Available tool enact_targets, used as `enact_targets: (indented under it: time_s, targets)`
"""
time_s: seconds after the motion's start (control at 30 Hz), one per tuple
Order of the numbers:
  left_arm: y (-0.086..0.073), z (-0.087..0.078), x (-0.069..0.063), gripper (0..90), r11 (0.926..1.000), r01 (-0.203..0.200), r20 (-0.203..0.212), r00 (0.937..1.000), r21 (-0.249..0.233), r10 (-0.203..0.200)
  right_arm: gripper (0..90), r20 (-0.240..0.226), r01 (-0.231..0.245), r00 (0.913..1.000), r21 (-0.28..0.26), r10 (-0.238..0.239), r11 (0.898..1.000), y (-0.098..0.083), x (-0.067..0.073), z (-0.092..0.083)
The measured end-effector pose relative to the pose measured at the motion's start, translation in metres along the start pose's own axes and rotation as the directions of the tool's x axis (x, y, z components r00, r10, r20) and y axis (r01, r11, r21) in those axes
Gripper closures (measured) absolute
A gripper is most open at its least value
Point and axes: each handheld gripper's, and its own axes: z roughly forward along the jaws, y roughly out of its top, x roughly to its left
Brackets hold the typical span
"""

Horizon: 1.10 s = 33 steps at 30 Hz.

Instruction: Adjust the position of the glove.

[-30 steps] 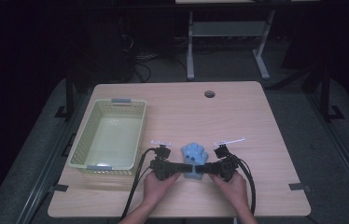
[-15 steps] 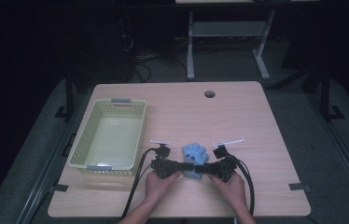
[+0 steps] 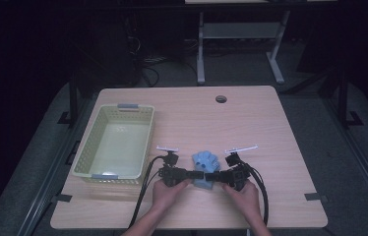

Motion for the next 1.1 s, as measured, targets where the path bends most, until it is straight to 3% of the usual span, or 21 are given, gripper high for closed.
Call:
enact_targets:
  time_s: [0.6,1.1]
  targets:
    - [0.006,-0.001,-0.006,72.1,0.9997,-0.026,0.023,0.9994,0.001,0.026,74.2,0.002,0.011,0.9999,-0.003,-0.011,1.0,0.002,0.004,-0.007]
    - [0.007,-0.013,-0.021,72.1,0.9979,-0.062,0.04,0.9972,-0.02,0.063,74.1,-0.011,0.06,0.9981,-0.011,-0.06,0.998,0.008,0.016,-0.019]
